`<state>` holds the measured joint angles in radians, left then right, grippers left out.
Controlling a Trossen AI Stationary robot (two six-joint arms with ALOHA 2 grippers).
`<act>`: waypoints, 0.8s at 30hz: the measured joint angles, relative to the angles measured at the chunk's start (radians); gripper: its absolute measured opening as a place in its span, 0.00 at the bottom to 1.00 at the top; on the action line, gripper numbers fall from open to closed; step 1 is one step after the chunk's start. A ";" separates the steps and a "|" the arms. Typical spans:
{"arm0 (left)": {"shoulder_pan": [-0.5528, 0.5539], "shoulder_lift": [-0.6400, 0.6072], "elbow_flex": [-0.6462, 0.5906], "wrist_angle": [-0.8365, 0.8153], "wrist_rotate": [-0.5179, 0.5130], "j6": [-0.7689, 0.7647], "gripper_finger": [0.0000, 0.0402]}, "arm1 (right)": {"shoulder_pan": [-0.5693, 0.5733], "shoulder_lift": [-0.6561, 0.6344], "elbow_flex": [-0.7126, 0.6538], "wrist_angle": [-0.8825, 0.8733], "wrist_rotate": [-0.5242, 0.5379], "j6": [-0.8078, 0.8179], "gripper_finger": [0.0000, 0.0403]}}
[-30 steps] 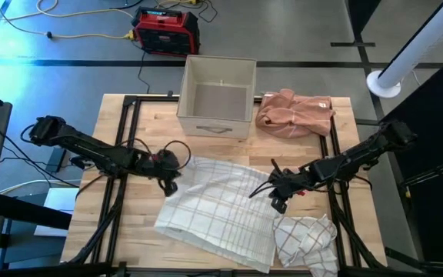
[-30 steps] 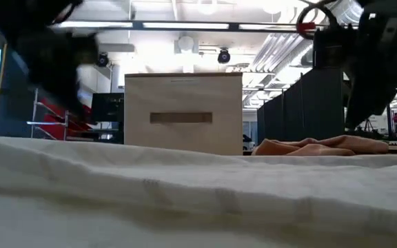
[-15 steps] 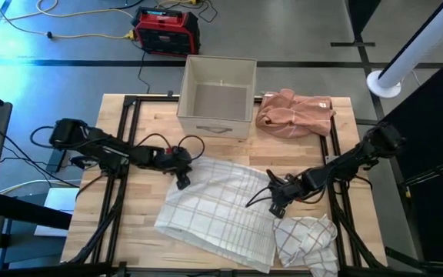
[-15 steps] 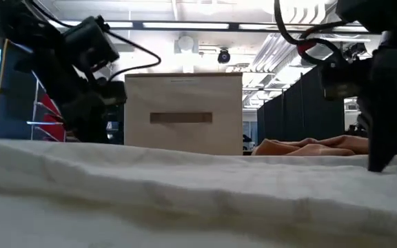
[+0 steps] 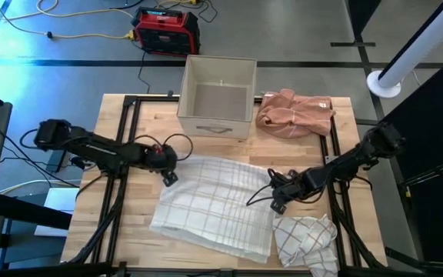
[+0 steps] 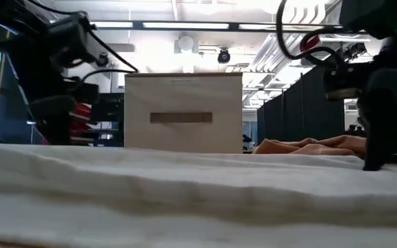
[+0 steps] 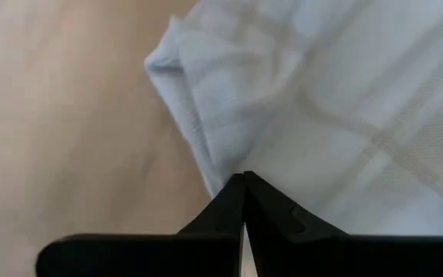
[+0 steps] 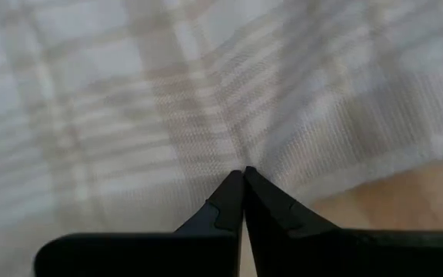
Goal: Fold towel
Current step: Fold the white striped towel
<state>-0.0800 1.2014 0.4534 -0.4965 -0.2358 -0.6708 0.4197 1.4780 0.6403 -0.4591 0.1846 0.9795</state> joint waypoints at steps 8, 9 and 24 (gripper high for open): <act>-0.197 -0.084 0.025 0.002 -0.020 -0.211 0.00 | -0.082 0.000 0.030 0.014 -0.079 -0.124 0.00; -0.211 -0.096 0.044 0.004 -0.043 -0.213 0.00 | -0.085 0.000 0.050 0.019 -0.098 -0.125 0.00; -0.219 0.016 0.029 0.226 0.041 0.099 0.00 | 0.002 0.169 0.143 0.236 -0.159 -0.169 0.00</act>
<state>-0.2989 1.2178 0.4825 -0.2709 -0.1952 -0.5714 0.4220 1.6473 0.7834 -0.2227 0.0256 0.8109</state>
